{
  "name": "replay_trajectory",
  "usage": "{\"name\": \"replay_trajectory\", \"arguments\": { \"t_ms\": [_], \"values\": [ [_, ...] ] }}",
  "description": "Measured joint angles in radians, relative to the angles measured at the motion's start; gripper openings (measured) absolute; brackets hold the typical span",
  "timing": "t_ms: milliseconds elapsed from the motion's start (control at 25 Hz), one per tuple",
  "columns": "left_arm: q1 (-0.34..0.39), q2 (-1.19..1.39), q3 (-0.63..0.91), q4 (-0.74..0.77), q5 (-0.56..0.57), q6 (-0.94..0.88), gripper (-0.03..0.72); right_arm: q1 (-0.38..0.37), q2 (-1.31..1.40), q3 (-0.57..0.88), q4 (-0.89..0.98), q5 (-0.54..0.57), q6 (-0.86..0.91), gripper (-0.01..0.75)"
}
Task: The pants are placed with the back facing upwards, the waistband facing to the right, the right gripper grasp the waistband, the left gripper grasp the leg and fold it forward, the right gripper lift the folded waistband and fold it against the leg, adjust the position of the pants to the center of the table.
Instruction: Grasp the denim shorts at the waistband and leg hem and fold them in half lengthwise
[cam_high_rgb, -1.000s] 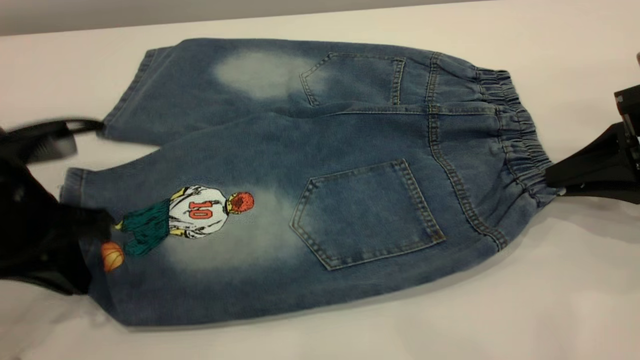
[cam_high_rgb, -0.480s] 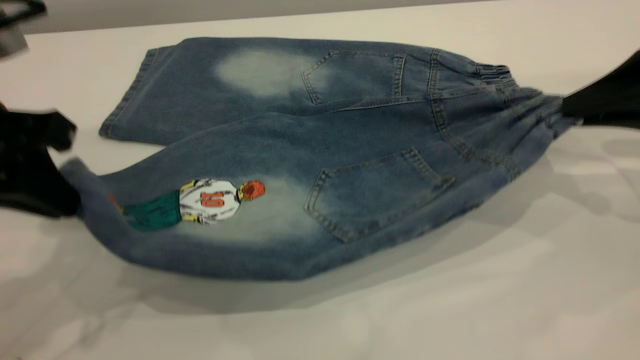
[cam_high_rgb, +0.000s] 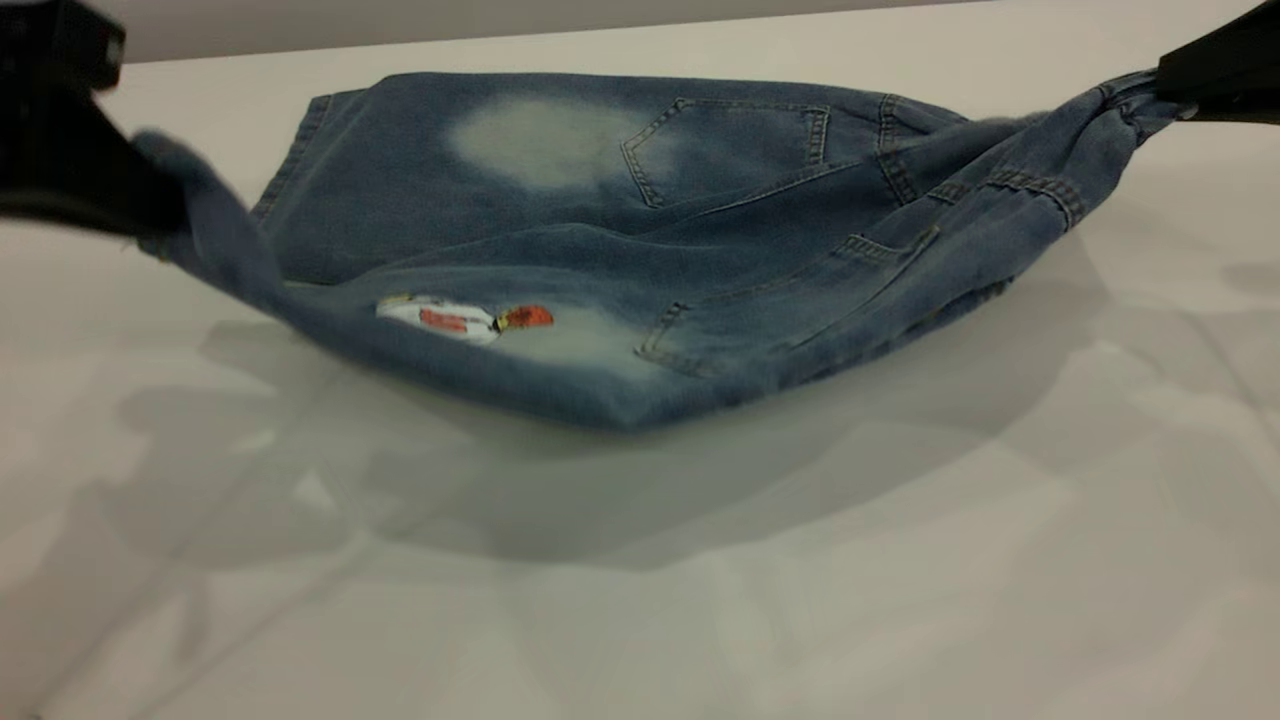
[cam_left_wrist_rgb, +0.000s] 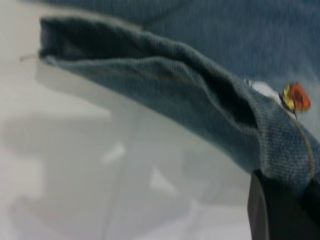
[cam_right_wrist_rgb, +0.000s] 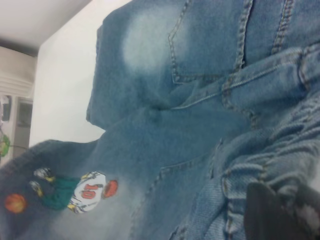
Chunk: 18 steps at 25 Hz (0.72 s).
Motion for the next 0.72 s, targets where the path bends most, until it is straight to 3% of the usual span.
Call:
{"name": "replay_trajectory", "arguments": {
  "t_ms": [440, 720],
  "values": [
    [0.0, 0.095, -0.043, 0.001, -0.134, 0.0, 0.057, 0.01, 0.011, -0.108, 0.008, 0.001, 0.028, 0.028],
    [0.0, 0.252, -0.185, 0.001, -0.131, 0.022, 0.057, 0.01, 0.011, -0.181, 0.0, -0.001, 0.053, 0.028]
  ]
}}
